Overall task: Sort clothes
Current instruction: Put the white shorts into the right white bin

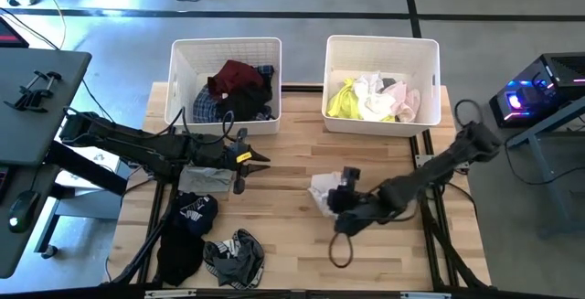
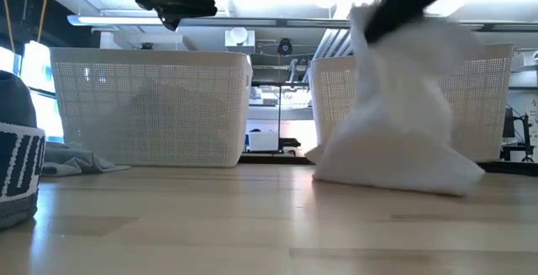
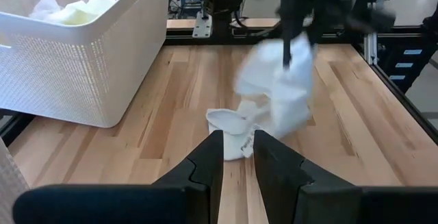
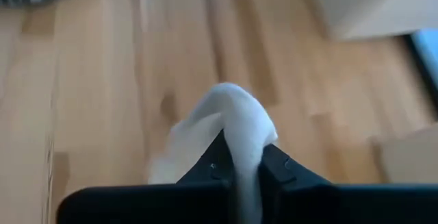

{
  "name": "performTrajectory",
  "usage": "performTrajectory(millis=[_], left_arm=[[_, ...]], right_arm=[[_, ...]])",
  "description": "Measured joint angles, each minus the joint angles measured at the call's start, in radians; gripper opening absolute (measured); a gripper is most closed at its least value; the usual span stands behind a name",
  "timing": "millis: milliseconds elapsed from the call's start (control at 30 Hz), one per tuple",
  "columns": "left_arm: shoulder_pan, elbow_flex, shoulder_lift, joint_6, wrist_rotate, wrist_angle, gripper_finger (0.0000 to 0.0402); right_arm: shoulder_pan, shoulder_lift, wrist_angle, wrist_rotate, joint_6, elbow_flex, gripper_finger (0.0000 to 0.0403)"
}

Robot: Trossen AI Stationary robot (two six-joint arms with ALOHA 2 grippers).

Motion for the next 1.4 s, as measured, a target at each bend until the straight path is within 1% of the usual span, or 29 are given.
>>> performTrajectory(millis=[133,233,333,467,567,600,667,733,767,833,900,1000,1067,1133,1200,1233,1300,1400], left_arm=[[0.000,0.000,0.000,0.000,0.000,0.001,0.0069],[0.000,0.000,0.000,0.000,0.000,0.001,0.0069],[0.000,0.000,0.000,0.001,0.000,0.001,0.0069],[0.000,0.000,0.000,0.000,0.000,0.000,0.0069],[0.000,0.000,0.000,0.000,0.000,-0.009,0.0069],[0.000,0.000,0.000,0.000,0.000,-0.012,0.0069],[0.000,0.000,0.000,-0.006,0.000,-0.016,0.0069],[0.000,0.000,0.000,-0.007,0.000,-0.023,0.0069],[0.000,0.000,0.000,-0.007,0.000,-0.024,0.0069],[0.000,0.000,0.000,-0.008,0.000,-0.024,0.0069],[0.000,0.000,0.000,-0.008,0.000,-0.024,0.0069],[0.000,0.000,0.000,-0.008,0.000,-0.025,0.0069],[0.000,0.000,0.000,-0.008,0.000,-0.025,0.0069],[0.000,0.000,0.000,-0.008,0.000,-0.026,0.0069],[0.000,0.000,0.000,-0.008,0.000,-0.025,0.0069],[0.000,0.000,0.000,-0.008,0.000,-0.026,0.0069],[0.000,0.000,0.000,-0.008,0.000,-0.026,0.0069],[0.000,0.000,0.000,-0.008,0.000,-0.027,0.0069]], right_arm=[[-0.022,0.108,0.002,-0.091,0.022,0.000,0.0039],[-0.050,0.140,0.002,-0.163,0.081,0.000,0.0073],[-0.089,0.144,-0.004,-0.220,0.110,0.000,0.0115],[-0.135,0.126,-0.030,-0.231,0.085,0.000,0.0173],[-0.166,0.085,-0.129,-0.225,0.114,0.000,0.0201],[-0.173,0.069,-0.162,-0.209,0.143,0.001,0.0205],[-0.177,0.038,-0.208,-0.136,0.205,0.002,0.0208],[-0.164,0.007,-0.235,-0.062,0.251,0.002,0.0209],[-0.153,-0.005,-0.234,-0.043,0.257,0.002,0.0209],[-0.125,-0.015,-0.201,-0.037,0.229,0.002,0.0209],[-0.090,-0.011,-0.148,-0.057,0.155,0.001,0.0209],[-0.038,0.028,-0.046,-0.094,0.039,0.001,0.0209],[-0.013,0.073,-0.024,-0.081,-0.004,0.000,0.0209],[-0.003,0.121,-0.028,-0.015,0.011,0.000,0.0209],[-0.014,0.171,-0.039,0.011,0.053,0.000,0.0209],[-0.026,0.196,-0.036,-0.004,0.067,0.000,0.0209],[-0.056,0.250,-0.015,-0.075,0.064,0.000,0.0209],[-0.099,0.328,0.016,-0.182,0.012,0.000,0.0208]])
